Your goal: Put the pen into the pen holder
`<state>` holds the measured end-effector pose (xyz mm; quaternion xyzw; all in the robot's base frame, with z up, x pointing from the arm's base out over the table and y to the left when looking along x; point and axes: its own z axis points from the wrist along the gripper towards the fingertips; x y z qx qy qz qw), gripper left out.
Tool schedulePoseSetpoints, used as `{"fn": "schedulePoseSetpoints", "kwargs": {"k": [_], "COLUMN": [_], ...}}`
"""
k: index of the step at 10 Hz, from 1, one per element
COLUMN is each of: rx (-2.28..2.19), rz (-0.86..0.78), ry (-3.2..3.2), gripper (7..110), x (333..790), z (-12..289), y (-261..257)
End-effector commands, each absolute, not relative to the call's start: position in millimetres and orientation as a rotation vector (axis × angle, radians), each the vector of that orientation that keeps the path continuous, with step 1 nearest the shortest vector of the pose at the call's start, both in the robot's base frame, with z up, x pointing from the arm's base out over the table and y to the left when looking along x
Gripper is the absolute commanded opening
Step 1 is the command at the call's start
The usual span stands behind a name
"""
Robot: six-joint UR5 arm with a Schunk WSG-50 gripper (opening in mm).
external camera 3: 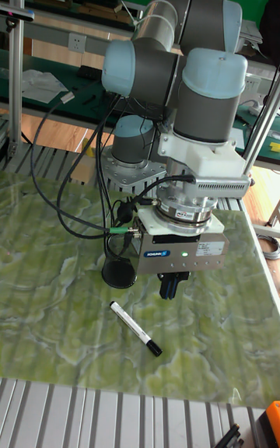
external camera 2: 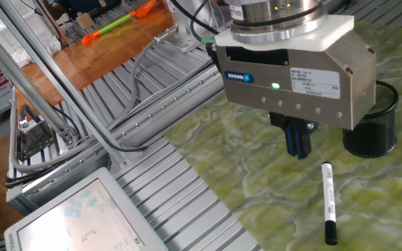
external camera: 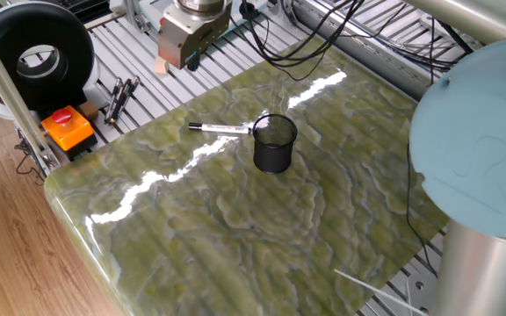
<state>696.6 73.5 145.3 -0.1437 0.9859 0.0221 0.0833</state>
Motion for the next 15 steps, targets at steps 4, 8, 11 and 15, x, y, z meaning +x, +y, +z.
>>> {"fn": "schedulePoseSetpoints", "kwargs": {"k": [4,8,11,15], "rx": [-0.715,-0.982,-1.014,-1.048], "rz": [-0.053,-0.011,0.079,0.122], "ry": [3.070,3.214,3.127,3.090], "gripper": [7,7,7,22], "x": [746,664,670,679], "z": [30,32,36,10], "y": [56,44,55,54]}}
